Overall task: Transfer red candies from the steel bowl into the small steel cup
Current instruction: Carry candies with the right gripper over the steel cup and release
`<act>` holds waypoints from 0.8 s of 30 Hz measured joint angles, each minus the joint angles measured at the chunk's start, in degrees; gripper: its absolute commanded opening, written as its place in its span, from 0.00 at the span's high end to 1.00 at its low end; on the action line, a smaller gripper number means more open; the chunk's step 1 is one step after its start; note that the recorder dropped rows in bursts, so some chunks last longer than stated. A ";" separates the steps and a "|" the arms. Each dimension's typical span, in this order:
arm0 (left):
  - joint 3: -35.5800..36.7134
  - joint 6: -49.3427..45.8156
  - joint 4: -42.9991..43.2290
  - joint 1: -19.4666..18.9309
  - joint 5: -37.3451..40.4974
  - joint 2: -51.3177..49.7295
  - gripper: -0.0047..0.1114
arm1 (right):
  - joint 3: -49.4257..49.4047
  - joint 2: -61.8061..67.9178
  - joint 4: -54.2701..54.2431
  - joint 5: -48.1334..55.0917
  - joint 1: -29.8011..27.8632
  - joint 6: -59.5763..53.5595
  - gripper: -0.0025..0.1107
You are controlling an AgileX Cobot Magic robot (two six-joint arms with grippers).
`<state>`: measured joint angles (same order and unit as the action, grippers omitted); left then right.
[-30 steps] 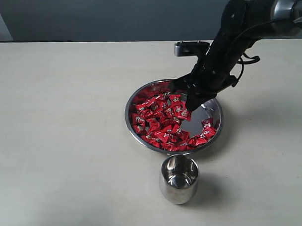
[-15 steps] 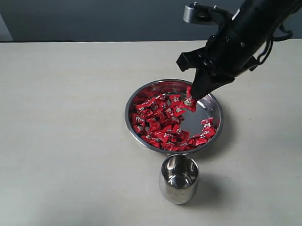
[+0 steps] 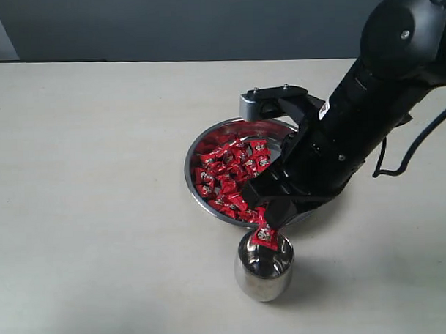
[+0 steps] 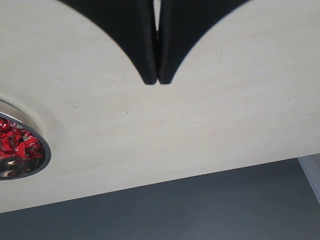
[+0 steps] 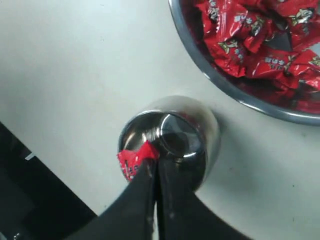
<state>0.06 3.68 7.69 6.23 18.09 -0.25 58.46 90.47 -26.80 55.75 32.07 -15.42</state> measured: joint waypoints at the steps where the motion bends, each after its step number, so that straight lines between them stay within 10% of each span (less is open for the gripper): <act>1: 0.00 0.00 0.00 0.00 0.00 0.00 0.96 | -0.11 0.55 0.14 -0.12 0.00 0.00 0.98; 8: 0.00 0.00 0.00 0.00 0.00 0.00 0.96 | -0.23 3.95 0.72 0.22 0.13 0.00 0.98; 13: 0.00 0.00 0.00 0.00 0.00 0.00 0.96 | -0.23 3.95 0.83 0.60 0.13 -1.15 0.68; 24: 0.00 0.00 0.00 0.00 0.00 0.00 0.96 | 3.11 3.95 4.24 -3.58 0.13 -1.53 0.67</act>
<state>0.06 3.68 7.69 6.23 18.09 -0.25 61.57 94.42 -22.56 52.17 32.20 -16.95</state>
